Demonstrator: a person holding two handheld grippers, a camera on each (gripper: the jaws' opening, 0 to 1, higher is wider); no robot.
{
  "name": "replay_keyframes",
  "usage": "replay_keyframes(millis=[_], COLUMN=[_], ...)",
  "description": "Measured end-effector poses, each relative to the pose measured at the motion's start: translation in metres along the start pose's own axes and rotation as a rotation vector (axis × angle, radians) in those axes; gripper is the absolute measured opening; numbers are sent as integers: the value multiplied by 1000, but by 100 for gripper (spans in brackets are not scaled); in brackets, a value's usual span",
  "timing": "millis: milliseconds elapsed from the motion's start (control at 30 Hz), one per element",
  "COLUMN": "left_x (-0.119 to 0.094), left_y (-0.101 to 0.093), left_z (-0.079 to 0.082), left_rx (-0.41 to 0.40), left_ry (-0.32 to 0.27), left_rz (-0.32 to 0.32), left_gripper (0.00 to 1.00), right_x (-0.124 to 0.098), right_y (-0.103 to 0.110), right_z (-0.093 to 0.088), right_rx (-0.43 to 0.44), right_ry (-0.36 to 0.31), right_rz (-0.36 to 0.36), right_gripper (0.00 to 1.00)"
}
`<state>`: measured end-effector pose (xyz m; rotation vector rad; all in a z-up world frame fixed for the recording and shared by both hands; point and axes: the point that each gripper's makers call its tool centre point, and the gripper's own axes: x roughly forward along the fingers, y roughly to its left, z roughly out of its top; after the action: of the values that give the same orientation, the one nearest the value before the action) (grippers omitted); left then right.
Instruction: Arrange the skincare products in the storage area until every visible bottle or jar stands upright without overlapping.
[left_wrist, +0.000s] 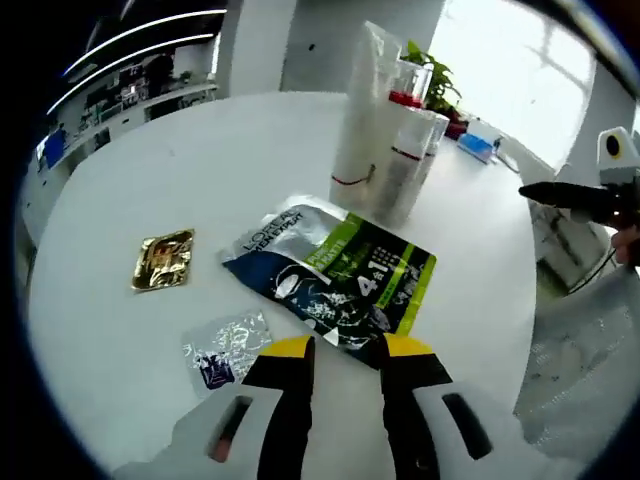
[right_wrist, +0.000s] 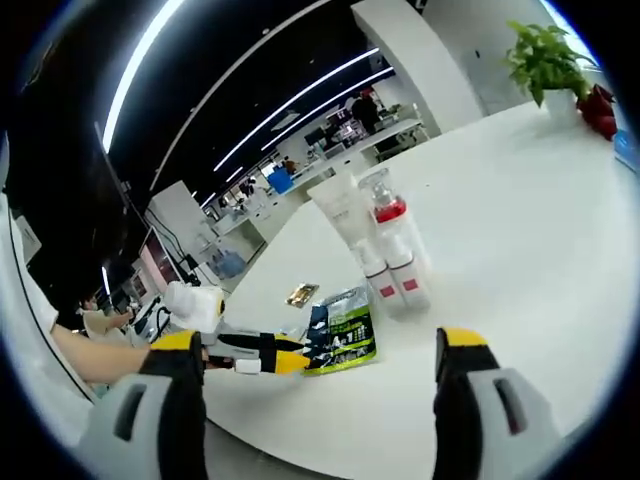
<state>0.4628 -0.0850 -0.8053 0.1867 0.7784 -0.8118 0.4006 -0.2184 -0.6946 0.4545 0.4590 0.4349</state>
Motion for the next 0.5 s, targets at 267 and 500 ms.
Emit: replay_keyframes(millis=[267,500], left_x=[5,27], left_y=[2,-7], left_z=[25,22], left_rx=[160,237], left_ry=[-42,3], left_rz=[22,-25], left_gripper=[36,48], right_x=[0,0], right_y=[-1,-2], right_z=[-1,-2], right_rx=[2,6], right_ry=[4,5], right_rz=[1,-2], right_gripper=[97,97])
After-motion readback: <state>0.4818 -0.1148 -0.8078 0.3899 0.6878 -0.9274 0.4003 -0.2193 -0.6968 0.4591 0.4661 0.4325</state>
